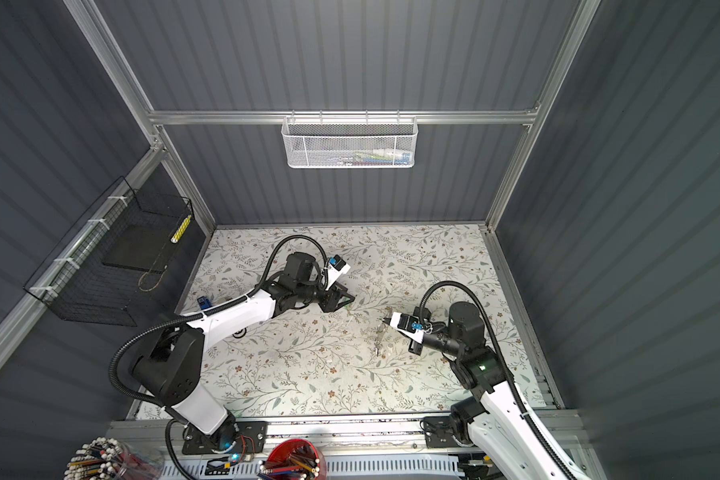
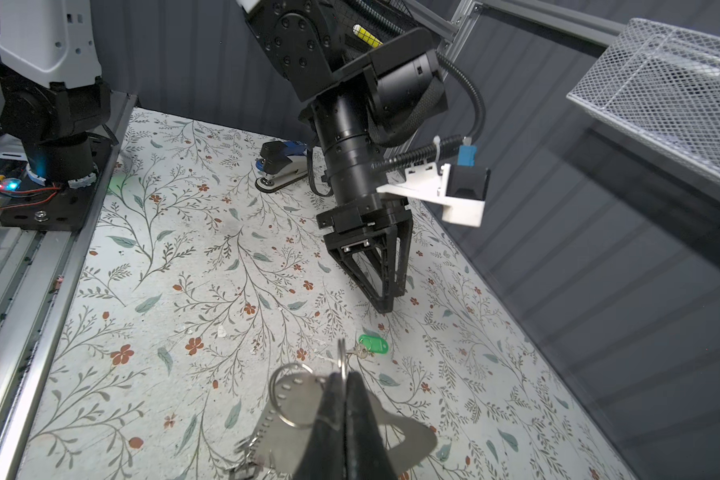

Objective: Put the keys on the keyring
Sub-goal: 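Release the ring and move the open left gripper over the green-tag key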

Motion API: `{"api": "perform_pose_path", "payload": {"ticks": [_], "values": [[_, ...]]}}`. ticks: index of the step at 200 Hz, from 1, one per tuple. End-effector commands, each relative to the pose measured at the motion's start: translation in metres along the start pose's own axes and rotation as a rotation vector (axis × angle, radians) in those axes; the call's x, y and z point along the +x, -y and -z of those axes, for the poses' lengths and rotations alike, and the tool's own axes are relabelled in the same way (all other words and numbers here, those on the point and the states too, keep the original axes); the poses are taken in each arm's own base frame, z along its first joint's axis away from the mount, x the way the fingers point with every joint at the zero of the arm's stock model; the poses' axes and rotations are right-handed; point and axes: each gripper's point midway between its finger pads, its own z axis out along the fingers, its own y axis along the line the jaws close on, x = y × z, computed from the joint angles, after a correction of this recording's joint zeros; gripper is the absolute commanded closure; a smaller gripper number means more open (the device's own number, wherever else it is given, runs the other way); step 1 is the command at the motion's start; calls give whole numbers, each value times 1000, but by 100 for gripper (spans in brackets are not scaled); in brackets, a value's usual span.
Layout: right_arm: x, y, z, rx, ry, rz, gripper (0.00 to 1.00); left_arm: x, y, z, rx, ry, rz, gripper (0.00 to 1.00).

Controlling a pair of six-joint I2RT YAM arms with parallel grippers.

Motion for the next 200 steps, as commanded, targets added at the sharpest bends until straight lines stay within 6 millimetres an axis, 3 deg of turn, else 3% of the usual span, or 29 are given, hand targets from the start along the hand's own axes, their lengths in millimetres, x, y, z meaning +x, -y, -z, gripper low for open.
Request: {"api": "perform_pose_path", "payload": {"ticks": [1, 57, 94, 101, 140, 187, 191, 200], "values": [[-6, 1, 1, 6, 19, 43, 100, 11, -6, -4, 0, -68, 9, 52], [7, 13, 0, 47, -78, -32, 100, 52, -43, -27, -114, -278, 16, 57], [10, 14, -1, 44, -104, -61, 100, 61, -50, -40, -111, -317, 37, 61], [11, 14, -1, 45, -107, -64, 100, 65, -60, -40, -160, -335, 38, 62], [12, 12, -2, 32, -110, -74, 100, 66, -70, -38, -192, -342, -99, 67], [15, 11, -5, 11, -125, -94, 100, 66, -63, -40, 42, -340, -210, 71], [16, 11, -5, 9, -127, -97, 100, 56, -64, -41, 56, -331, -233, 72], [17, 11, -6, 7, -129, -99, 100, 57, -65, -45, 82, -354, -247, 74]]}}
